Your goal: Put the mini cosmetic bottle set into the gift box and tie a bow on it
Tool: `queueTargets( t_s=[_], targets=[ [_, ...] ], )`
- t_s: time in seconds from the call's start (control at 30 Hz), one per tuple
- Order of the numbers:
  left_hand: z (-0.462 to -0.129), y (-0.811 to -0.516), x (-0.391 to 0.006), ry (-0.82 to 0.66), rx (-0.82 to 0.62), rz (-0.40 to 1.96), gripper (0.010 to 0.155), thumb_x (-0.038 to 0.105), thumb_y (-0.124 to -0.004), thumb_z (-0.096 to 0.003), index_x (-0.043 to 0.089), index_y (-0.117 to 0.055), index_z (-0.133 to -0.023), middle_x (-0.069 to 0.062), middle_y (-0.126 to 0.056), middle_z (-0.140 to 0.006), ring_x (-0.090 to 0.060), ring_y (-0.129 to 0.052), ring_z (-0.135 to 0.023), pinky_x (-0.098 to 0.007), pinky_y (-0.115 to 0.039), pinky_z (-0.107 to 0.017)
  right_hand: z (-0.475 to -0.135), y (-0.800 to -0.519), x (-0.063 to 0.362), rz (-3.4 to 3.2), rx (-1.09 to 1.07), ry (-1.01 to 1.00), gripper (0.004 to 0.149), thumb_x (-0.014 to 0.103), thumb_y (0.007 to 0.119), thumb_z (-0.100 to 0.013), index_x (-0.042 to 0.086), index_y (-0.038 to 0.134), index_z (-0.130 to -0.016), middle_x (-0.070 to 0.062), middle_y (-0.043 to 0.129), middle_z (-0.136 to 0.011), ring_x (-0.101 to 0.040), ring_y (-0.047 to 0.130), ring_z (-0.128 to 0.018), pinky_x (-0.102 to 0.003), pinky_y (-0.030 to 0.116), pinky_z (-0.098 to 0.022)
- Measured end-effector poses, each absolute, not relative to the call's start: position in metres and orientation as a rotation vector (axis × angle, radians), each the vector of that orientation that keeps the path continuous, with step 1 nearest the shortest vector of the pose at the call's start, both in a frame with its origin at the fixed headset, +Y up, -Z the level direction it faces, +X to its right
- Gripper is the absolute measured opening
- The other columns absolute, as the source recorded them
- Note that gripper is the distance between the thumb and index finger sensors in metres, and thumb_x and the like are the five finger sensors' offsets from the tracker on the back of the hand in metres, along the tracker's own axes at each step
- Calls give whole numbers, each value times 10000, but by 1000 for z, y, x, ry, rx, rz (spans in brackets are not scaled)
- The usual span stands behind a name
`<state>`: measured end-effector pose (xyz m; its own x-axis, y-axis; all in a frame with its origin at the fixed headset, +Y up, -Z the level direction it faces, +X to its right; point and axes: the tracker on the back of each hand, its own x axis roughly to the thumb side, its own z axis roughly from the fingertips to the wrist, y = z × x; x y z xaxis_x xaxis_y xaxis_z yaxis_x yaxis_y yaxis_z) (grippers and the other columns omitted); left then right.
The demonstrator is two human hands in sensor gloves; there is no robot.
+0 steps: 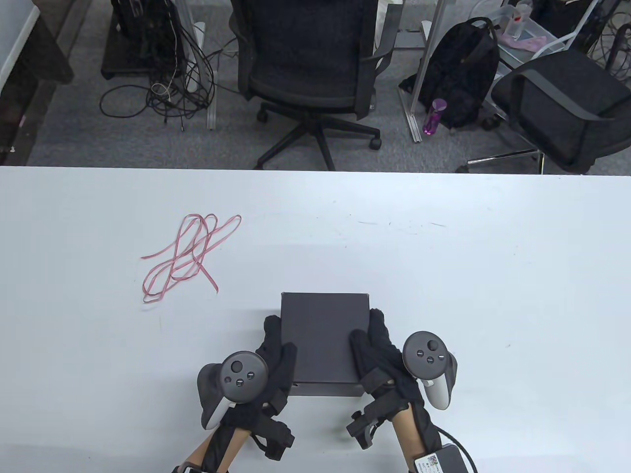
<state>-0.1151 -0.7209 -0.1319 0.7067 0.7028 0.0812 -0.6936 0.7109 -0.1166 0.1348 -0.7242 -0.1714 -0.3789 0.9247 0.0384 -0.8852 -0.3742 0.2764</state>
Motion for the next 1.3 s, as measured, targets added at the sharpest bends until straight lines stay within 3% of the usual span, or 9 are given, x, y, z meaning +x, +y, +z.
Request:
queueTargets(
  t_s=[0.13, 0.23, 0.4, 0.6, 0.77, 0.93, 1.13, 1.3],
  targets=[
    [-133, -720, -117, -132, -105, 787, 705, 428, -437, -661, -75, -304, -1137, -372, -689, -995, -340, -875, -521, -415, -831, -367, -171, -724, 136, 1948, 211, 243, 743, 255, 469, -662, -273, 117, -1048, -585, 219, -1003, -776, 371, -816, -793, 486, -560],
    [-134, -720, -124, -148, -133, 830, 719, 458, -433, -659, -57, -314, -1147, -360, -662, -1026, -401, -902, -630, -487, -826, -471, -173, -722, 142, 1928, 210, 242, 771, 308, 489, -671, -273, 164, -1060, -581, 275, -1005, -771, 414, -811, -784, 509, -557],
    [-142, -716, -162, -98, 72, 858, 680, 476, -464, -643, 51, -416, -1172, -286, -651, -1091, -469, -851, -855, -605, -765, -600, -180, -721, 170, 1977, 123, 29, 717, 328, 516, -660, -225, 349, -1085, -520, 484, -1008, -704, 595, -792, -731, 607, -543],
    [-157, -735, -218, 81, 160, 707, 529, 410, -587, -631, 197, -596, -1115, -159, -717, -1072, -392, -868, -853, -617, -742, -635, -187, -728, 193, 2177, 62, -100, 662, 301, 572, -644, -189, 456, -1073, -472, 608, -976, -643, 703, -753, -684, 673, -521],
    [-177, -752, -239, 186, 79, 548, 477, 356, -627, -626, 321, -599, -1100, -134, -675, -1069, -373, -825, -849, -592, -731, -644, -189, -734, 198, 2238, 40, -124, 656, 297, 576, -640, -183, 462, -1073, -468, 612, -976, -642, 707, -753, -683, 676, -520],
    [-228, -765, -246, 232, -75, 274, 504, 333, -631, -622, 406, -520, -1108, -135, -621, -1074, -367, -780, -847, -584, -711, -654, -190, -737, 194, 2242, 61, -102, 656, 298, 573, -641, -181, 462, -1075, -465, 611, -980, -641, 706, -755, -683, 675, -522],
    [-281, -778, -234, 214, -224, 36, 556, 317, -648, -608, 485, -433, -1093, -117, -558, -1098, -357, -732, -884, -591, -682, -683, -191, -738, 190, 2259, 83, -88, 655, 299, 572, -642, -178, 460, -1076, -466, 607, -984, -643, 701, -760, -686, 672, -525],
    [-306, -785, -220, 192, -346, -245, 637, 338, -691, -581, 508, -349, -1091, -108, -499, -1122, -346, -693, -918, -588, -674, -710, -192, -739, 191, 2247, 76, -78, 657, 299, 572, -642, -179, 459, -1077, -466, 606, -984, -644, 700, -761, -688, 670, -525]
  ],
)
